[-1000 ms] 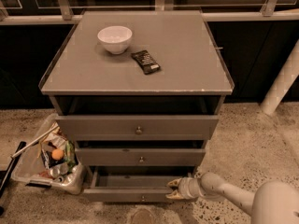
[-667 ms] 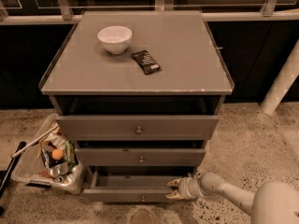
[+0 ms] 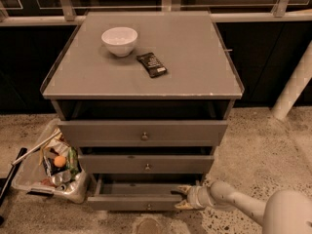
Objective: Open bottom drawer
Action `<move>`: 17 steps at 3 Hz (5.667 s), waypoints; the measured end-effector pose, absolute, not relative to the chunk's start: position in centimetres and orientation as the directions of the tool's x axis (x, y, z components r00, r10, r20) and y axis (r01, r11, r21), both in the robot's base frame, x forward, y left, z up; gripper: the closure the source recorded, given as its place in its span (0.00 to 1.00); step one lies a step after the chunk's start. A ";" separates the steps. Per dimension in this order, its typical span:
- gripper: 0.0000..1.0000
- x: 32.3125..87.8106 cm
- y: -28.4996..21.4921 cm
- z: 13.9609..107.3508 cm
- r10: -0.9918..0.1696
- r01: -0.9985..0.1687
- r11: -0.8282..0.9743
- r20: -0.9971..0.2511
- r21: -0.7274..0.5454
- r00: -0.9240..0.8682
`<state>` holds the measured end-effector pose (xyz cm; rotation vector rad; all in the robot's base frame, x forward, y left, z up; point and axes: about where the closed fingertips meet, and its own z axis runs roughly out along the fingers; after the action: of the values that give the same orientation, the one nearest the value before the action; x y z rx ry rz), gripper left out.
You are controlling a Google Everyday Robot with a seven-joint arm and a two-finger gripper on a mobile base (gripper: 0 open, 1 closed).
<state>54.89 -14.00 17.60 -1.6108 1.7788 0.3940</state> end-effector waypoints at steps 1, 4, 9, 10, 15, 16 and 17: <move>0.15 52.3 -15.1 14.8 -0.727 -0.965 0.220 -0.683 -0.144 -0.064; 0.85 51.4 -15.6 15.5 -0.724 -0.966 0.229 -0.685 -0.120 -0.087; 0.58 50.2 -17.1 16.0 -0.742 -0.962 0.236 -0.665 -0.136 -0.089; 0.34 48.9 -16.9 15.8 -0.723 -0.969 0.215 -0.687 -0.121 -0.074; 0.58 44.1 -16.4 16.2 -0.687 -0.978 0.190 -0.723 -0.090 -0.067; 0.34 44.1 -16.4 16.2 -0.687 -0.978 0.190 -0.723 -0.090 -0.067; 0.11 44.1 -16.4 16.2 -0.687 -0.978 0.190 -0.723 -0.090 -0.067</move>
Offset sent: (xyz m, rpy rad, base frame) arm -0.0899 -0.0510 -0.0759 0.0489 0.2336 -0.1013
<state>44.07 -16.43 16.21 -1.5617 1.8216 0.5734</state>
